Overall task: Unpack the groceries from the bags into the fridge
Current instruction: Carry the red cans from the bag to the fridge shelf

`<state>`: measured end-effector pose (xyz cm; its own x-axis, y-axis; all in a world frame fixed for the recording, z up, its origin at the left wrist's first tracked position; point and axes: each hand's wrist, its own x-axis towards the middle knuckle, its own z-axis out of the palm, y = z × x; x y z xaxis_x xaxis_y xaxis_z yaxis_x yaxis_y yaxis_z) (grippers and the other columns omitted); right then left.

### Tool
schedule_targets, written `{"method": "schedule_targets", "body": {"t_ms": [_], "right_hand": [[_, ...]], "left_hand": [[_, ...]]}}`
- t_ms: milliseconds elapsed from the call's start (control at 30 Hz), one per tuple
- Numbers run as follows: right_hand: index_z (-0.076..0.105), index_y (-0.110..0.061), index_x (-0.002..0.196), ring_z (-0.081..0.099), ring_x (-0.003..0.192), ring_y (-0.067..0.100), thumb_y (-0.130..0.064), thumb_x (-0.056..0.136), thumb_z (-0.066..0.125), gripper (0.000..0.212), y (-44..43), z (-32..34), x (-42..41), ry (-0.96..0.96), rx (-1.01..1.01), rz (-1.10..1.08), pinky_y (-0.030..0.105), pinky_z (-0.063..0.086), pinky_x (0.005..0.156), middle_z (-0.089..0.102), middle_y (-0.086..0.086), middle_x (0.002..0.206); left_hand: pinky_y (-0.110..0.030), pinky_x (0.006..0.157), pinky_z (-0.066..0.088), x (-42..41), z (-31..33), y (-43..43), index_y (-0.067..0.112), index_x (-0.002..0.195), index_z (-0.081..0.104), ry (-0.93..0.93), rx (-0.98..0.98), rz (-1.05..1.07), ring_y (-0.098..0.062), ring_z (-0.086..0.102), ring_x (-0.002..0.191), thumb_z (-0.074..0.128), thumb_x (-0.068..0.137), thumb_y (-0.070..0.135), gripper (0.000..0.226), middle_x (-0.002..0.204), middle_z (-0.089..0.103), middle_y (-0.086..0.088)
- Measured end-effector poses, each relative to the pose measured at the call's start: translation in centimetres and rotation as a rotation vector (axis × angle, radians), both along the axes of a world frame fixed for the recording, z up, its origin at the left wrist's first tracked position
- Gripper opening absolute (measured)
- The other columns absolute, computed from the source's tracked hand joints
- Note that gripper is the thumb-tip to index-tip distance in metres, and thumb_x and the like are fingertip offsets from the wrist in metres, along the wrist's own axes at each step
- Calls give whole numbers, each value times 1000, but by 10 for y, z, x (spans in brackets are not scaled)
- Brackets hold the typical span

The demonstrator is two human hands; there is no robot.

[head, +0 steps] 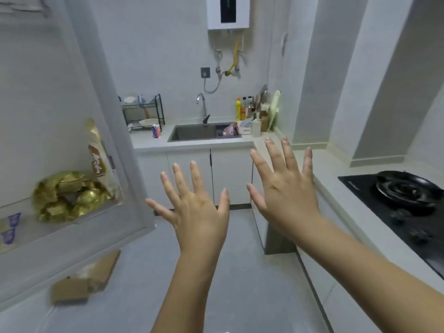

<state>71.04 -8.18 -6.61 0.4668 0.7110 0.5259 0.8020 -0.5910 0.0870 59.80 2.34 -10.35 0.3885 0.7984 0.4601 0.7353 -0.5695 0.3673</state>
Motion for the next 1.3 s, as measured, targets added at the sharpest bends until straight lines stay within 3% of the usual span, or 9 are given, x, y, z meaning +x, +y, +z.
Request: {"method": "schedule_targets", "body": {"t_ms": [200,367,633,1133,1300], "right_hand": [[15,-28,156,-7,150,36,-58,96,29,69,-78,-23,75,16,-80,-331,67,-4,113,4,11,164],[1,-31,156,-16,148,37,-61,95,18,70,-144,-37,141,36,-156,-578,67,-8,111,-10,10,164],[-3,-33,156,-19,147,38,-64,96,21,72,-253,-60,211,153,-147,-951,67,-4,112,-13,8,164],[-6,-33,155,-21,148,34,-64,96,18,71,-474,-117,183,395,35,-1479,63,-6,114,-19,5,163],[-4,-33,156,-18,149,32,-62,97,23,71,-560,-142,170,456,139,-1587,60,-4,116,-15,4,164]], "left_hand": [[-65,105,-21,111,-22,-57,27,154,-13,95,-37,-275,-31,-26,146,29,93,63,82,162,-19,-7],[-66,106,-19,208,-32,-116,27,155,-9,107,-45,-549,-32,-23,147,31,95,62,80,163,-15,-8],[-65,111,-12,319,-58,-207,29,155,-9,159,-20,-971,-31,-23,147,22,94,64,77,163,-15,-7],[-63,113,-7,352,-84,-418,26,155,18,123,36,-1568,-30,-4,151,34,94,57,71,164,10,-7],[-64,114,-3,350,-101,-500,25,154,23,141,40,-1657,-31,1,151,38,94,54,69,163,14,-7]]}}
